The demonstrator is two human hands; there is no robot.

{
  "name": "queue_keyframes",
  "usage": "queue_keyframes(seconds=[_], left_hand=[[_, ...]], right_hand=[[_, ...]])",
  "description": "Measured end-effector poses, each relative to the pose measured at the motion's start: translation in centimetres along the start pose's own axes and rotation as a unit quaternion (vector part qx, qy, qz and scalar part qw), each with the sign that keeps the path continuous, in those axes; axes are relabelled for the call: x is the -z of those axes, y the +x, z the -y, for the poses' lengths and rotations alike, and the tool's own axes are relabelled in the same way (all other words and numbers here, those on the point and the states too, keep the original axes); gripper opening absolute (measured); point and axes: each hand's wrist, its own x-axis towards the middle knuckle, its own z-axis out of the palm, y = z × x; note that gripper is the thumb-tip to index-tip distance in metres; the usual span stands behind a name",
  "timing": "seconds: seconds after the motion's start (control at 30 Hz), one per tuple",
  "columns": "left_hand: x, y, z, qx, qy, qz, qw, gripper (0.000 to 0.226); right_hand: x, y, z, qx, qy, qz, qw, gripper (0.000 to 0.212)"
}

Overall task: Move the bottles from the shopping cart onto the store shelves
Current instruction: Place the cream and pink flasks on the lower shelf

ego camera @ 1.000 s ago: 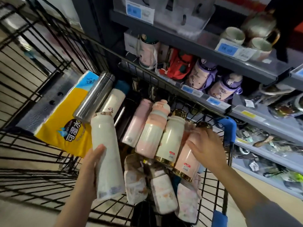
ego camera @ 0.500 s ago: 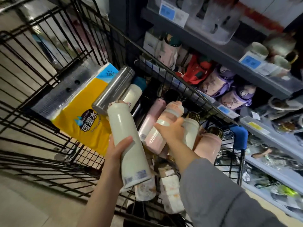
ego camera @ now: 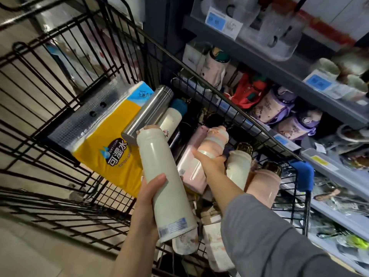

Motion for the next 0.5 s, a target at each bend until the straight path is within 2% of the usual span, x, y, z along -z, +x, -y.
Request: queue_keyframes(seconds=[0.1,0.13,0.27,0.3,0.33,0.4,0.43,0.47,0.5], left_hand=[[-0.3,-0.1,-0.1,-0.003,0.01,-0.01,1.0,0.129],[-0.4,-0.2,-0.1,-0.003,0.017,-0.009,1.0,0.132],[-1.0,-1.4,-0.1,-0.008,0.043,0.0,0.999,0.134],[-0.7,-1.8,0.3,-0.014,0.054,0.011,0.998,0.133],[-0.8,-2.3,0.6,-0.017,0.048,0.009,0.999,0.131],[-0.9,-3.3,1.8,-0.036,0.026,0.029,0.999,0.12],[-1.5,-3.7,2.3,-0.045,0.05,0.032,0.997,0.112],[-2.5,-4.1,2.9,-0.036,0.068,0.048,0.996,0.099],[-3.6,-4.4,3.5,-0.022,0.086,0.065,0.994,0.075]], right_hand=[[1.3,0.1,0.3,-0.016,0.038,0.052,0.998,0.126],[2.1,0.1,0.2,-0.013,0.049,0.073,0.996,0.121],[7.1,-3.1,0.0,0.012,0.112,0.169,0.979,0.066],[8.9,-3.6,-0.3,0.026,0.122,0.198,0.972,0.059],[10.7,-4.1,-0.6,0.039,0.129,0.219,0.966,0.059],[14.8,-5.3,-0.9,0.067,0.153,0.239,0.956,0.073],[16.7,-5.4,-1.3,0.077,0.17,0.246,0.951,0.078],[18.8,-6.2,-1.3,0.084,0.177,0.253,0.947,0.082],[21.0,-6.3,-1.7,0.104,0.192,0.261,0.94,0.084]])
